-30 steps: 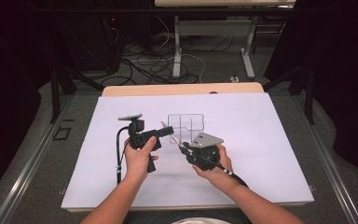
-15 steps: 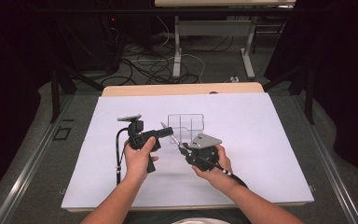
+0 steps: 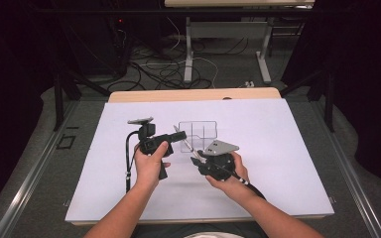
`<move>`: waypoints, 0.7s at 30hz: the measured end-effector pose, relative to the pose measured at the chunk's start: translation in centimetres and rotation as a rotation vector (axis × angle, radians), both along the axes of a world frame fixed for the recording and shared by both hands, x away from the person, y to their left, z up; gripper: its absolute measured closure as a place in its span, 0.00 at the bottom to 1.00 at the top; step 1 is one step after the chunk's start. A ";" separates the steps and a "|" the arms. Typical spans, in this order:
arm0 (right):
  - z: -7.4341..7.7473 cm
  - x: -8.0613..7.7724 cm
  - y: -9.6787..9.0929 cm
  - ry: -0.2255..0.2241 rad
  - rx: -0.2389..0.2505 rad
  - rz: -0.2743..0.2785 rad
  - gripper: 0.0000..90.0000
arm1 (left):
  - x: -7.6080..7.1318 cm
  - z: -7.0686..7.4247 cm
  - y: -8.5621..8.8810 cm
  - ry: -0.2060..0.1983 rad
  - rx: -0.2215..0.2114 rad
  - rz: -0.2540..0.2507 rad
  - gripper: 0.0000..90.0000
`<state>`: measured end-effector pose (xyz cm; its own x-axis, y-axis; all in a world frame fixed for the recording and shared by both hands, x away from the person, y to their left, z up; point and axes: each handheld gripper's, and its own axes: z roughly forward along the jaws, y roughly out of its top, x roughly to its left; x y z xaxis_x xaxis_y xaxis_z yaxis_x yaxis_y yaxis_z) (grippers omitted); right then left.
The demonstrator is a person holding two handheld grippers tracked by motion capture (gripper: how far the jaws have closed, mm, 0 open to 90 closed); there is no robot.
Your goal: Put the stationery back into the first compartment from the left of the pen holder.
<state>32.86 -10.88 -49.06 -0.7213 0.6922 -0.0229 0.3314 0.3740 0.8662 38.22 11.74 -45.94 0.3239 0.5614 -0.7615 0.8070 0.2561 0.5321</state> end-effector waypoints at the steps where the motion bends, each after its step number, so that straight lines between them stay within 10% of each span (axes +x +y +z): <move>1: 0.0 0.0 -0.1 0.004 0.005 -0.002 0.68 | 0.1 0.1 -0.1 0.003 -0.004 0.004 0.89; 21: 0.0 1.8 -2.2 0.088 0.029 -0.113 0.30 | 1.5 3.3 -0.1 -0.166 0.114 0.091 0.89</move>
